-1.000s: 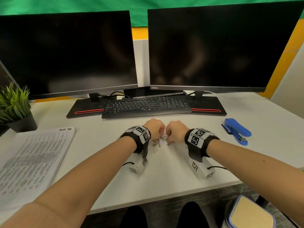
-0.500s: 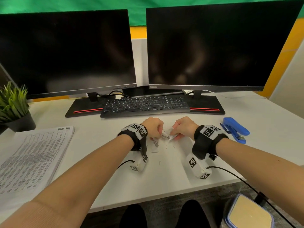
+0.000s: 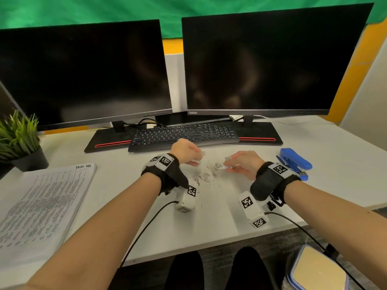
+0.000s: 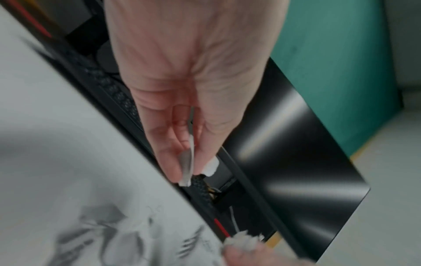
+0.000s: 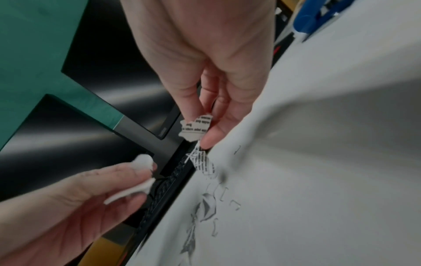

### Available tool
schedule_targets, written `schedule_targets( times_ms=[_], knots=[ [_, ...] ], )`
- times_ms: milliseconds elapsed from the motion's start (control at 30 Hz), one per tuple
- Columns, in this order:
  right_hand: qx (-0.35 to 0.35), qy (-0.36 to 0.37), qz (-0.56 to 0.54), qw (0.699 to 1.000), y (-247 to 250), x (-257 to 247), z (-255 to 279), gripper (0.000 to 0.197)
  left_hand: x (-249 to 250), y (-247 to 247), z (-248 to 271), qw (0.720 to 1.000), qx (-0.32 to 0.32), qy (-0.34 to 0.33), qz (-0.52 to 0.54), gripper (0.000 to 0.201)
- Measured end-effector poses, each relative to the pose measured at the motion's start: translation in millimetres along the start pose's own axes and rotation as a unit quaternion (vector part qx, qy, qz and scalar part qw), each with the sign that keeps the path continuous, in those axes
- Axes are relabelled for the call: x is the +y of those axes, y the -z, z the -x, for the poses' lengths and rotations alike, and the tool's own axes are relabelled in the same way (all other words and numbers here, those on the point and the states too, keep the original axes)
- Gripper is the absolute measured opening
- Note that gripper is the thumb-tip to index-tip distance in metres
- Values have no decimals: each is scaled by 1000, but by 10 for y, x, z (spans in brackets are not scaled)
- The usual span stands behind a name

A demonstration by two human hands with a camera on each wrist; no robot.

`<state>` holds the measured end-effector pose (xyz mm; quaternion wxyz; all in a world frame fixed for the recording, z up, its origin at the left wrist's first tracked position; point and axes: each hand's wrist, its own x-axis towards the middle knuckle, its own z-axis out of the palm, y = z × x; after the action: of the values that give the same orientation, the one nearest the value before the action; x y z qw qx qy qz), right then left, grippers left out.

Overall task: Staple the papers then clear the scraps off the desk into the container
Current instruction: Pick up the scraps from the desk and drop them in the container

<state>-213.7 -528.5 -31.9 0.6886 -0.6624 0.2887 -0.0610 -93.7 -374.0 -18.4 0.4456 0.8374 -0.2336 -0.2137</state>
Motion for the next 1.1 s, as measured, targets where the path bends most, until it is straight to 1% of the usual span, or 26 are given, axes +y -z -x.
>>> schedule_targets(
  times_ms=[33, 67, 133, 200, 300, 333, 400, 500, 533, 600, 667, 767, 833, 933, 1033, 1100],
  knots=[
    [5, -4, -16, 1000, 1, 11, 24, 12, 18, -4, 14, 999, 6, 6, 38, 8],
    [12, 0, -25, 1000, 0, 16, 56, 13, 32, -19, 20, 997, 9, 9, 70, 13],
    [24, 14, -61, 998, 8, 19, 91, 20, 87, -66, 60, 996, 10, 1, 92, 13],
    [38, 28, -97, 994, 66, 8, 115, 18, 195, -136, 109, 998, 7, -30, 61, 7],
    [58, 54, -60, 995, 241, -67, 173, 14, 435, -285, 144, 996, 1, -88, -23, 14],
    [65, 64, -54, 994, 323, -86, 199, 16, 523, -353, 154, 994, -4, -104, -42, 14],
    [84, 76, -53, 992, 497, -101, 237, 15, 673, -504, 175, 990, -10, -124, -68, 14],
    [111, 74, -23, 991, 713, -58, 340, 14, 822, -734, 251, 986, -8, -138, -94, 13],
    [115, 73, -38, 990, 771, -45, 391, 13, 867, -797, 280, 985, -8, -143, -96, 12],
    [121, 78, -76, 987, 907, -11, 503, 15, 949, -921, 349, 984, -10, -157, -85, 11],
    [132, 79, -104, 983, 1089, 13, 643, 15, 1041, -1061, 419, 983, -12, -175, -52, 13],
    [156, 78, -92, 980, 1481, 94, 944, 15, 1215, -1346, 608, 978, -22, -206, 1, 14],
    [154, 84, -111, 978, 1813, 206, 1189, 11, 1334, -1634, 773, 972, -58, -227, 21, 14],
    [144, 84, -122, 978, 2271, 469, 1555, 14, 1380, -2219, 997, 960, -135, -245, 3, 12],
    [150, 51, -89, 983, 2622, 865, 1746, 9, 1191, -2869, 1115, 948, -220, -225, -54, 10],
    [154, 15, -62, 986, 2802, 1194, 1706, 8, 962, -3287, 1075, 935, -274, -197, -104, 11]
  ],
)
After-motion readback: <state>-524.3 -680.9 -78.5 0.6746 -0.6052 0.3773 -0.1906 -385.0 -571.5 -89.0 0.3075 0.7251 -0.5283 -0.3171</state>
